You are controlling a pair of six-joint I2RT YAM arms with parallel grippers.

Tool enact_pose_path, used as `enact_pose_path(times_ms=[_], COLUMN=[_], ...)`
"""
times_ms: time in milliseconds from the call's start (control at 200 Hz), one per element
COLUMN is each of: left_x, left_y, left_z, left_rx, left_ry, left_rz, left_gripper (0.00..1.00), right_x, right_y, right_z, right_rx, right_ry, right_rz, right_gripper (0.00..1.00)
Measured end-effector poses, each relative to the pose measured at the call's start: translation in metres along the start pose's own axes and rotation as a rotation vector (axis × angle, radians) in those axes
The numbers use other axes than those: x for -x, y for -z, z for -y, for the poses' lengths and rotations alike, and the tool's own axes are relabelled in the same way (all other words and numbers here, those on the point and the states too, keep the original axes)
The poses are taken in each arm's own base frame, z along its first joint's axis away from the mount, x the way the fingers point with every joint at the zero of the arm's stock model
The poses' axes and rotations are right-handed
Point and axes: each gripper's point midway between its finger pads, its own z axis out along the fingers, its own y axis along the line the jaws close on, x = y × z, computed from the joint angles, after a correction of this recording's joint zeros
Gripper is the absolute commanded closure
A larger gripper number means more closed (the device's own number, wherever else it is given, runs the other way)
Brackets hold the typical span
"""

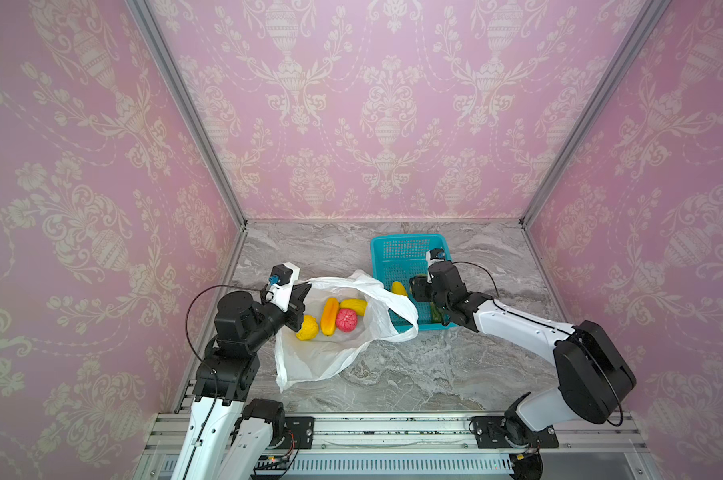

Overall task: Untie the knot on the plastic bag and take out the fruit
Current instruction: 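Lower the mango into the teal basket and open the right gripper, then move the open right gripper back over the bag opening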

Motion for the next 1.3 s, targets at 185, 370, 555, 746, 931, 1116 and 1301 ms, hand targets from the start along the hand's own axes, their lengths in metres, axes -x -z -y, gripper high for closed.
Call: enact_pose_path(times_ms=[185, 370, 555, 746, 931, 1116, 1301], left_x=[0.000, 0.001, 0.001, 0.000, 0.000, 0.000, 0.000], left_y=[0.000, 0.001, 0.001, 0.001, 0.001, 0.001, 0.001], left_z=[0.000, -0.001, -0.002, -0.002, -0.002, -0.002, -0.002], left_rx=[0.000, 0.006, 0.013, 0.015, 0.015, 0.015, 0.015], left_ry=[0.000, -0.002, -0.002, -0.001, 0.000, 0.000, 0.000], left_rz=[0.000, 0.003, 0.003, 0.000, -0.001, -0.001, -0.001], left_gripper=[1.00, 1.00, 1.00, 1.00, 1.00, 1.00, 1.00], right_x=[-0.018, -0.021, -0.020, -0.009, 0.016, 0.043, 0.055], right_y=[0.001, -0.009, -0.008, 0.013, 0.055, 0.124, 0.194], right_z=[-0.003, 0.000, 0.001, 0.002, 0.001, -0.012, -0.029], right_rx=[0.016, 0.011, 0.013, 0.035, 0.077, 0.166, 0.310], right_ry=[-0.021, -0.048, -0.062, -0.068, -0.076, -0.057, -0.028], right_rz=[-0.009, 0.019, 0.037, 0.091, 0.203, 0.367, 0.521], right_gripper=[0.68, 0.39, 0.15, 0.09, 0.17, 0.23, 0.30])
